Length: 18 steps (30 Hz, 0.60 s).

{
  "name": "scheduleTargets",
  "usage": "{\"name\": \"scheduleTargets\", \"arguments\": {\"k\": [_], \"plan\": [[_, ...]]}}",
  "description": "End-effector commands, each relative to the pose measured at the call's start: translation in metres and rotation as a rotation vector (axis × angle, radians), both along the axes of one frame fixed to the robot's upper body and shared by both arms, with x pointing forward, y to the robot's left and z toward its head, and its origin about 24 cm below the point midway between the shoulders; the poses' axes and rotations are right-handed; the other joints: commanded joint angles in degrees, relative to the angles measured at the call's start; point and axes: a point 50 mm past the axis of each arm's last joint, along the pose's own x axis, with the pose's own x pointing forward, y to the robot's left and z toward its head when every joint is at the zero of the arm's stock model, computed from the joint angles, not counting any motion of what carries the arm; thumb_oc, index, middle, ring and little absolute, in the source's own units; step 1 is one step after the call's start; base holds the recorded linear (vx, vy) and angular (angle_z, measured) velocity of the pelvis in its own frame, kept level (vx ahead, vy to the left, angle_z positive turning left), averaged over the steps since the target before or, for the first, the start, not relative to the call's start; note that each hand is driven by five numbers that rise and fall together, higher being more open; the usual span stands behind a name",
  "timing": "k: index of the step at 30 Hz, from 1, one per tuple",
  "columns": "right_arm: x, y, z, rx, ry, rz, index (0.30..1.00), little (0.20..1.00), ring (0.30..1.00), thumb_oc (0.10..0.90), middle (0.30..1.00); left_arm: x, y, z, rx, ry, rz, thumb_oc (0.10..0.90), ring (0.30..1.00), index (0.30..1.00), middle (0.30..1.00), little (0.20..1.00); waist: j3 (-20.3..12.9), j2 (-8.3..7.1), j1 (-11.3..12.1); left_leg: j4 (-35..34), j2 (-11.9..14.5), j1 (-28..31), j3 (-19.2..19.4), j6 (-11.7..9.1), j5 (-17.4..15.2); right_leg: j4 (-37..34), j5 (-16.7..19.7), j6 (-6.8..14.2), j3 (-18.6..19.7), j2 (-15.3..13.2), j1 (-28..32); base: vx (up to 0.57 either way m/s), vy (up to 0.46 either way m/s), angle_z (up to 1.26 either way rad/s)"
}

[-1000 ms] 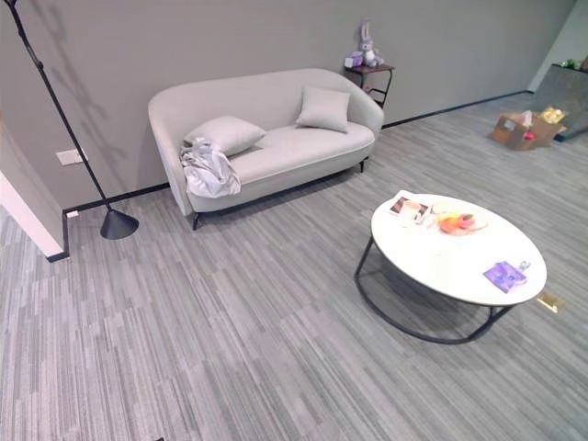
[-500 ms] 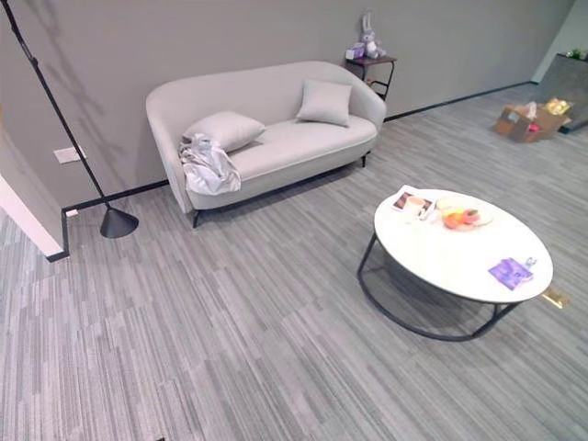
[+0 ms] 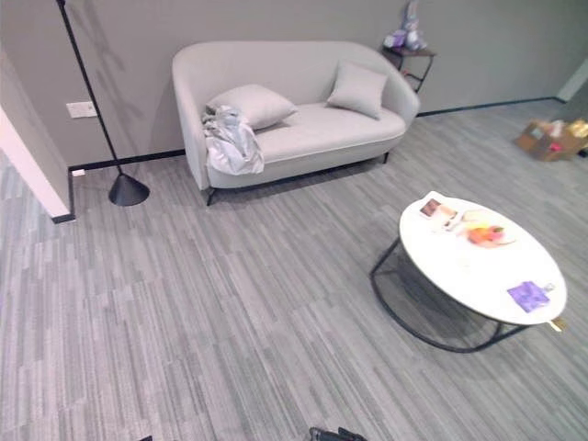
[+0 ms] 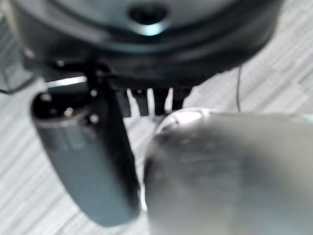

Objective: Hang the clothes on the sofa on the clothes rack.

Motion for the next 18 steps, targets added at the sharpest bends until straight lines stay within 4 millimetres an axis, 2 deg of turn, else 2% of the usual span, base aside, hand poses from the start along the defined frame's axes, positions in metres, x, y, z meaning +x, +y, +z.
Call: {"name": "scheduleTargets", "arguments": {"k": [1,4,5,6,7,10,11,12,14,16,17,18], "plan": [[-0.019,0.045,-0.010,0.160,0.090,0.056,0.900,0.900,0.900,0.800,0.900,0.016,-0.005,0.002,0.003,-0.045,-0.044,0.800,0.900,0.900,0.900,0.900,-0.92,-0.15,0.64,0.08,4.96,3.78,-2.20,-5.73,-7.01,0.84,4.86,1.45,1.86,-2.35,-3.40,0.36,-0.173,0.21],[-0.024,0.047,-0.011,0.174,0.106,0.052,0.900,0.900,0.900,0.800,0.900,0.012,-0.001,0.002,0.008,-0.034,-0.050,0.800,0.900,0.900,0.900,0.900,-2.01,-0.83,0.08,0.08,6.00,7.61,-2.50,-7.10,-9.48,0.82,6.80,2.54,1.15,-3.98,-3.23,0.41,-0.183,0.11],[-0.028,0.048,-0.011,0.178,0.115,0.050,0.900,0.900,0.900,0.800,0.900,0.007,-0.002,0.001,0.008,-0.018,-0.056,0.800,0.900,0.900,0.900,0.900,-2.57,-1.40,-0.09,0.08,6.06,8.32,-2.64,-7.42,-9.72,0.82,7.94,2.78,0.67,-3.97,-2.37,0.55,-0.283,0.12],[-0.030,0.048,-0.012,0.180,0.121,0.047,0.900,0.900,0.900,0.800,0.900,0.006,-0.002,0.001,0.009,-0.012,-0.073,0.800,0.900,0.900,0.900,0.900,-3.70,-1.63,-0.77,0.08,7.18,9.56,-2.48,-8.51,-9.69,0.84,8.67,2.97,-0.11,-3.49,-1.81,0.46,-0.272,0.16],[-0.031,0.047,-0.012,0.177,0.123,0.043,0.900,0.900,0.900,0.800,0.900,0.006,-0.002,0.001,0.009,-0.011,-0.074,0.800,0.900,0.900,0.900,0.900,-3.93,-1.32,-0.85,0.08,8.34,9.28,-2.61,-8.71,-9.54,0.84,8.52,2.85,-0.53,-2.96,-1.34,0.43,-0.304,0.28],[-0.027,0.040,-0.010,0.146,0.115,0.060,0.900,0.900,0.900,0.800,0.900,0.005,-0.007,0.000,0.002,-0.016,-0.058,0.800,0.900,0.900,0.900,0.900,-6.36,1.33,-1.52,1.64,14.56,7.84,-3.76,-11.49,-2.45,0.83,6.47,1.20,-0.55,2.58,-0.90,0.38,-0.341,0.32],[-0.024,0.032,-0.009,0.110,0.111,0.084,0.900,0.900,0.900,0.800,0.900,0.006,-0.012,-0.001,-0.009,-0.029,-0.054,0.800,0.900,0.900,0.900,0.900,-6.91,2.61,-1.31,5.68,16.80,5.99,-4.83,-12.78,1.78,0.82,4.42,-0.36,-1.21,5.16,-0.46,0.42,-0.397,-0.08],[-0.020,0.028,-0.008,0.081,0.106,0.116,0.900,0.900,0.900,0.800,0.900,0.006,-0.014,-0.002,-0.014,-0.031,-0.050,0.800,0.900,0.900,0.900,0.900,-7.11,3.34,-0.74,8.75,18.01,5.07,-4.60,-13.84,4.10,0.82,2.72,-1.34,-1.68,6.72,0.38,0.40,-0.395,-0.28],[-0.003,0.024,-0.005,0.010,0.072,0.245,0.900,0.900,0.900,0.800,0.900,0.009,-0.019,-0.002,-0.020,-0.040,-0.057,0.800,0.900,0.900,0.900,0.900,-6.91,3.83,0.30,16.94,20.49,1.56,-4.06,-15.32,10.28,0.82,-1.27,-3.93,-3.59,9.27,2.80,0.32,-0.337,-0.36],[0.013,0.019,-0.001,-0.046,0.039,0.338,0.900,0.900,0.900,0.800,0.900,0.020,-0.022,-0.001,-0.015,-0.075,-0.083,0.800,0.900,0.900,0.900,0.900,-4.97,3.09,1.05,27.69,21.94,-3.73,-3.54,-13.56,14.48,0.82,-4.08,-6.18,-4.39,10.42,5.50,0.24,-0.325,-0.18],[0.026,0.017,0.002,-0.068,0.011,0.374,0.900,0.900,0.900,0.800,0.900,0.028,-0.023,0.001,-0.010,-0.101,-0.100,0.800,0.900,0.900,0.900,0.900,-3.61,2.35,1.57,30.79,22.33,-5.82,-2.10,-11.89,14.11,0.82,-4.67,-6.85,-3.83,10.82,6.48,0.23,-0.303,-0.11],[0.036,0.016,0.005,-0.086,-0.011,0.406,0.900,0.900,0.900,0.800,0.900,0.035,-0.024,0.003,-0.008,-0.126,-0.103,0.800,0.900,0.900,0.900,0.900,-2.41,1.81,2.05,31.68,20.69,-8.13,-1.15,-10.56,10.75,0.82,-5.62,-7.10,-2.86,10.93,6.93,0.22,-0.218,0.06]]}}
